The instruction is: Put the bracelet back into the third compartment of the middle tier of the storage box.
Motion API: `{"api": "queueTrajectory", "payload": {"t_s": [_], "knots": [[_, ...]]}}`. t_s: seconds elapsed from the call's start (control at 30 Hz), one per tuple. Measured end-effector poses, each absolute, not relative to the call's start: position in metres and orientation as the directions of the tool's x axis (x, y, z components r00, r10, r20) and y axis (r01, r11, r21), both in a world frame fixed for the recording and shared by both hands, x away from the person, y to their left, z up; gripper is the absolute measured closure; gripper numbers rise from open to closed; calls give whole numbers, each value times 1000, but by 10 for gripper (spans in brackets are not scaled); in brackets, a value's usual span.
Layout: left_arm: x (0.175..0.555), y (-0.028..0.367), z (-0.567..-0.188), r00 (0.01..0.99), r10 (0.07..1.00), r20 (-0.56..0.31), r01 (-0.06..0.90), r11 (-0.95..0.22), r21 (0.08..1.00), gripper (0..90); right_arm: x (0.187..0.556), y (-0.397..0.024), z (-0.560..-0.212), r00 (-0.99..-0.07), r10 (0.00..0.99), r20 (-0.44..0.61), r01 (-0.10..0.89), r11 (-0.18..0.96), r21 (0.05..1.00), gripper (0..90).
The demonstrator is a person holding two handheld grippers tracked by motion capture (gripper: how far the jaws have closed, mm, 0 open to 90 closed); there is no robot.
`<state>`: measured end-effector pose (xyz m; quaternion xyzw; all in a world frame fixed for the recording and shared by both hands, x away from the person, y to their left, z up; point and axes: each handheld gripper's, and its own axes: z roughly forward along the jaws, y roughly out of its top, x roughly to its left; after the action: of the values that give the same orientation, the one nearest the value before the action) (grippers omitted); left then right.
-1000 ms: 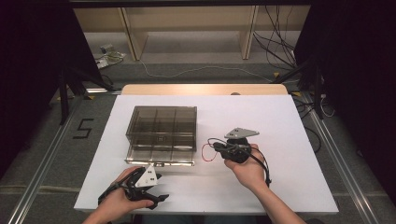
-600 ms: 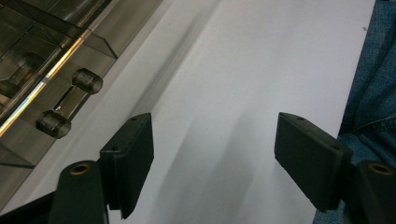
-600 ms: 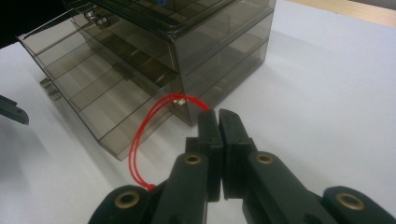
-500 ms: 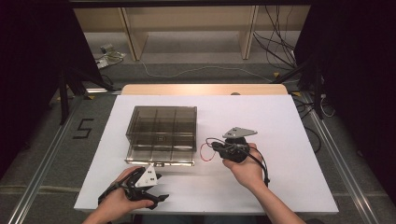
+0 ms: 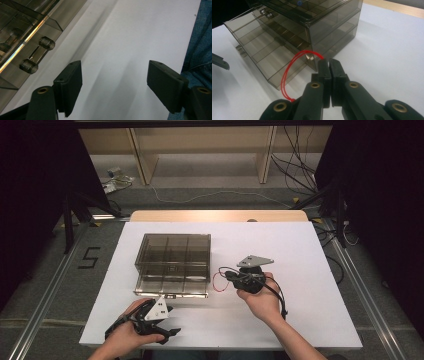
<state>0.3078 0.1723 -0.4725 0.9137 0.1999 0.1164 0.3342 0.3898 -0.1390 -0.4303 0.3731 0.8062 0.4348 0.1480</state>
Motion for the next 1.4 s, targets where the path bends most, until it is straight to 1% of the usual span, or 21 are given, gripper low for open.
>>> {"api": "queueTrajectory", "payload": {"t_s": [1.4], "knots": [[308, 172, -473, 894, 442, 78, 285, -694, 661, 285, 391, -127, -426, -692, 718, 76, 453, 350, 820, 889]]}}
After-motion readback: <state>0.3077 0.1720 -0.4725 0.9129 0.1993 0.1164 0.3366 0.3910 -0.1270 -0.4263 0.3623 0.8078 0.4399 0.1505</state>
